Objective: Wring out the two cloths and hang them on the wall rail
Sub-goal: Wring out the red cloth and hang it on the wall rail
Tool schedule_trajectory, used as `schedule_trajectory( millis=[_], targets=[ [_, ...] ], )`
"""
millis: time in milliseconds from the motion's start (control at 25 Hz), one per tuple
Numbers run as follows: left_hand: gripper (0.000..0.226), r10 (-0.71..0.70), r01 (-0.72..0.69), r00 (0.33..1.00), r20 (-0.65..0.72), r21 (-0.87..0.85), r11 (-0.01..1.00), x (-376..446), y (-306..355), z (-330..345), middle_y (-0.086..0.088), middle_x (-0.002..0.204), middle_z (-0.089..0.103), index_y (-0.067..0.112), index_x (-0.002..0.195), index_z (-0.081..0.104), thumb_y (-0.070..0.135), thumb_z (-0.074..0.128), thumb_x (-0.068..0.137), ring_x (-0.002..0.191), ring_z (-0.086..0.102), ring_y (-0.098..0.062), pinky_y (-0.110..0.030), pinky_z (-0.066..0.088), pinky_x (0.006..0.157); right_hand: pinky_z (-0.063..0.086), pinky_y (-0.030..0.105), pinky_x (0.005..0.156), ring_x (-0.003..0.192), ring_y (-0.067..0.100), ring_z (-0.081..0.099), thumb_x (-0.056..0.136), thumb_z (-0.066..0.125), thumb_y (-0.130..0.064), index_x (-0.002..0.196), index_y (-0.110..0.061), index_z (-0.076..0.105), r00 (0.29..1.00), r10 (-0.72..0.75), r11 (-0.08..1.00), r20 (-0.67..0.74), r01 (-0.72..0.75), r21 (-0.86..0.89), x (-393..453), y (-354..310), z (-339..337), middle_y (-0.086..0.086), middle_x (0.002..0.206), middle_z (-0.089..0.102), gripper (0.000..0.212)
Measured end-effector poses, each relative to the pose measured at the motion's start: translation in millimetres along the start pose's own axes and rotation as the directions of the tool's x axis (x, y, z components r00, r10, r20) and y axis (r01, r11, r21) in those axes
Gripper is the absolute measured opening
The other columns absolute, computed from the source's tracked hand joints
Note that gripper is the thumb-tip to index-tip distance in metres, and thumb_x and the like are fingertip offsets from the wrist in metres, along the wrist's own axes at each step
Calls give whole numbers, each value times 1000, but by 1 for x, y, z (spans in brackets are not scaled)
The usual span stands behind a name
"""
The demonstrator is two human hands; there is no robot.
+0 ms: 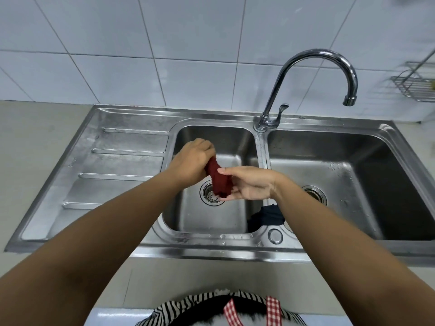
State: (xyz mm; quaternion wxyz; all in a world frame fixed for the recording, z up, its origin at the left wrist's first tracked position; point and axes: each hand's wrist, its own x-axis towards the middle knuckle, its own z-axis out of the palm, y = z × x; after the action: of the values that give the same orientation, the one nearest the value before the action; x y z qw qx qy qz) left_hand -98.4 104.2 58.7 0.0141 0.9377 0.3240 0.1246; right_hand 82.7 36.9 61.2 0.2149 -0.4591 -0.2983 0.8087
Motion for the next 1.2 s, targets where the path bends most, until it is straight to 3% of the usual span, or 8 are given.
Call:
schedule_trajectory(
  millis=[240,320,480,640,760,880,1040,1200],
  targets=[
    [21,-38,35,999,-28,-91,995,7,2,-15,-13,90,60,4,99,52,-2,54,78,84,57,-33,-47,46,72,51,22,41,43,8,50,75,72,-21,79,-12,48,965,-84,911,247,-26,411,9,13,22,0,60,52,26],
    [17,0,0,1000,4,-48,999,10,-3,-16,-12,91,61,7,101,53,3,54,84,84,58,-32,-46,48,71,33,15,28,34,3,24,84,65,-21,69,-16,34,958,0,957,288,-83,279,12,10,22,-7,52,23,35],
    [13,14,-24,985,173,53,998,13,-8,-14,-9,80,59,12,85,46,17,56,91,75,60,-31,-41,50,62,19,13,29,34,4,22,88,61,-29,73,-19,42,994,111,966,1,-107,-237,15,7,16,-7,49,33,26],
    [11,-93,20,937,337,215,976,10,2,-5,-5,83,67,17,86,57,28,56,84,75,64,-31,-32,40,58,36,23,47,47,15,45,81,58,-33,68,-21,46,893,-214,469,-396,-262,-844,24,7,11,-1,61,52,21],
    [11,-207,141,863,461,174,975,7,20,7,-1,84,67,19,80,59,30,55,82,75,63,-28,-30,41,59,41,31,61,64,23,52,87,53,-38,87,-25,56,827,-444,-48,-346,-408,-912,25,9,0,-2,75,58,13],
    [11,-297,366,760,578,-3,930,5,33,19,-1,68,60,15,78,62,25,58,79,67,60,-26,-27,41,52,36,32,57,66,28,56,90,49,-25,96,-20,56,812,-555,-284,-180,-389,-876,24,12,-11,2,82,66,11],
    [11,-354,784,613,707,-487,386,1,45,22,1,48,37,14,70,48,10,57,75,35,30,-14,-18,23,38,30,30,50,56,27,46,87,50,-15,84,-21,38,776,-628,-372,-62,-369,-852,21,0,-21,0,68,59,14],
    [27,-260,779,577,775,-617,-112,-3,56,18,3,50,25,21,66,35,3,55,73,37,16,-10,-14,16,37,23,26,44,50,24,43,91,54,-21,82,-21,32,701,-712,-404,40,-363,-839,20,-4,-26,-5,59,44,24]
  ],
)
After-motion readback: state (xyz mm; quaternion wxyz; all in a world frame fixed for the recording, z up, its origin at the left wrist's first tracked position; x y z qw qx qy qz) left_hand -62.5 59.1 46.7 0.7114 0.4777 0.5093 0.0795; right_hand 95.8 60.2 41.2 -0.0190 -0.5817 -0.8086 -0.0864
